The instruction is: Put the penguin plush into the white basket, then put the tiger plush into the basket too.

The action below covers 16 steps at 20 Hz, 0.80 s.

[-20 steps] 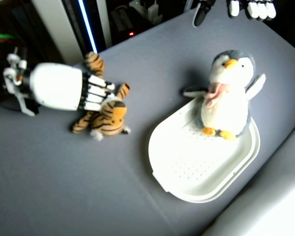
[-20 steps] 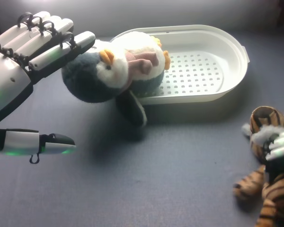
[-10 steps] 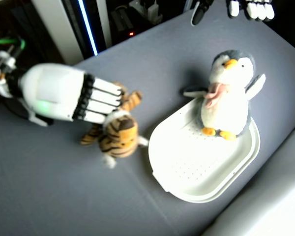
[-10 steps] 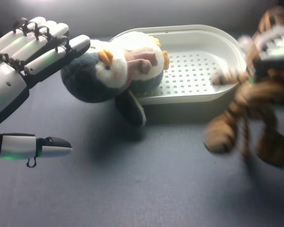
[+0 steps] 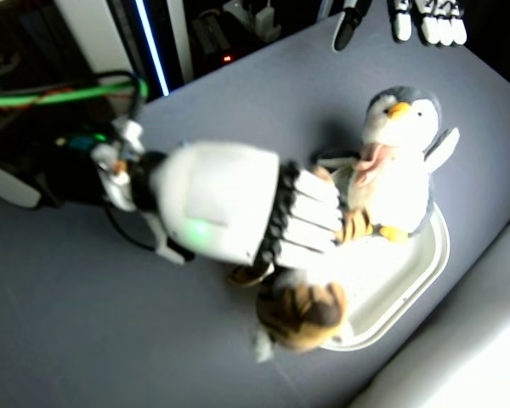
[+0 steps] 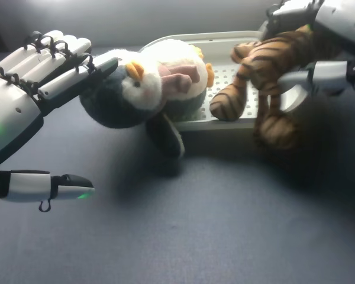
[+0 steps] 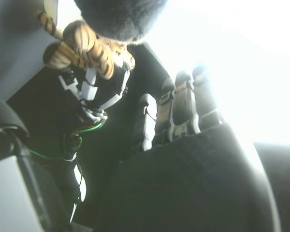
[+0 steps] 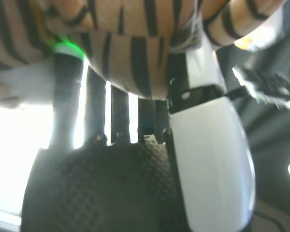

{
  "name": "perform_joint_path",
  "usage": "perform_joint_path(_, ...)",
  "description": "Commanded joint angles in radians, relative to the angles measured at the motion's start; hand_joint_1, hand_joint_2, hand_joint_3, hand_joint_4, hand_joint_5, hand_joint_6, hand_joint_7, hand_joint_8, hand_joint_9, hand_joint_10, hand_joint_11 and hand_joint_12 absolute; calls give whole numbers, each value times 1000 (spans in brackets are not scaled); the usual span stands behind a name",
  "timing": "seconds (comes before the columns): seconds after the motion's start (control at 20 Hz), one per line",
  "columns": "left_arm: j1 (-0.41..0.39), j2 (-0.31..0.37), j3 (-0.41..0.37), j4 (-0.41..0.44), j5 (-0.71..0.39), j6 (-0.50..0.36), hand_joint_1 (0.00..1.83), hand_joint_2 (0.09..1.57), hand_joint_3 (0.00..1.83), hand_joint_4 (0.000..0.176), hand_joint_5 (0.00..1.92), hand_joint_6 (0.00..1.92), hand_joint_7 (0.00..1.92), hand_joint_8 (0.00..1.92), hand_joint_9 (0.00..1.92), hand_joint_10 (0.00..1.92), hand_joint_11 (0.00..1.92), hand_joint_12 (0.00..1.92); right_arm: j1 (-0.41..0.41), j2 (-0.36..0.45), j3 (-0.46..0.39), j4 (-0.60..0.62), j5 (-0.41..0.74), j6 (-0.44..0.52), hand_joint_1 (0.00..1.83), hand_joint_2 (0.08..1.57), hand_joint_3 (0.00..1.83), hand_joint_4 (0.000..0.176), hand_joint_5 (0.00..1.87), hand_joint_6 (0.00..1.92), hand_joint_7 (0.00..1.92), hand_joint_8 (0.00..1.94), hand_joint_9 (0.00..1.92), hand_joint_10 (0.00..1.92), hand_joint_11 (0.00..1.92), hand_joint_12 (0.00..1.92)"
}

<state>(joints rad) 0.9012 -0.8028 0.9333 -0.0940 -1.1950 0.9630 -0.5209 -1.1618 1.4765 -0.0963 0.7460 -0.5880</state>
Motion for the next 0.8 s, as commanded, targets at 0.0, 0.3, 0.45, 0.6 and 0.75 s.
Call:
perform_joint_path(0.0, -12, 1, 1, -5, -120, -5, 750, 806, 0, 170, 0, 0, 0, 0, 0, 0, 0, 0, 14, 7, -4, 31, 139, 3, 625, 934, 0, 175, 4, 3, 5, 5, 3, 6, 0, 19)
perform_joint_path(0.3, 54, -4, -3, -73, -217, -56, 861, 843, 11, 151, 0, 0, 0, 0, 0, 0, 0, 0, -133, 65, -119, 91, 413, 110, 557, 1018, 18, 171, 0, 0, 0, 0, 0, 0, 0, 0)
perform_joint_path(0.45, 110, -7, -2, -105, -317, -127, 858, 833, 3, 176, 0, 0, 0, 0, 0, 0, 0, 0, -281, 112, -189, 163, 646, 186, 639, 1094, 4, 176, 0, 0, 0, 0, 0, 0, 0, 0)
perform_joint_path(0.6, 143, -16, -1, -118, -430, -186, 854, 860, 12, 176, 0, 0, 0, 0, 0, 0, 0, 0, -393, 152, -252, 227, 860, 210, 568, 1050, 0, 115, 26, 2, 48, 4, 39, 5, 55, 21)
perform_joint_path(0.75, 145, -38, 25, -117, -464, -259, 770, 988, 22, 122, 0, 0, 0, 0, 0, 0, 11, 9, -434, 168, -291, 215, 989, 213, 506, 1157, 8, 75, 145, 2, 391, 30, 426, 15, 209, 258)
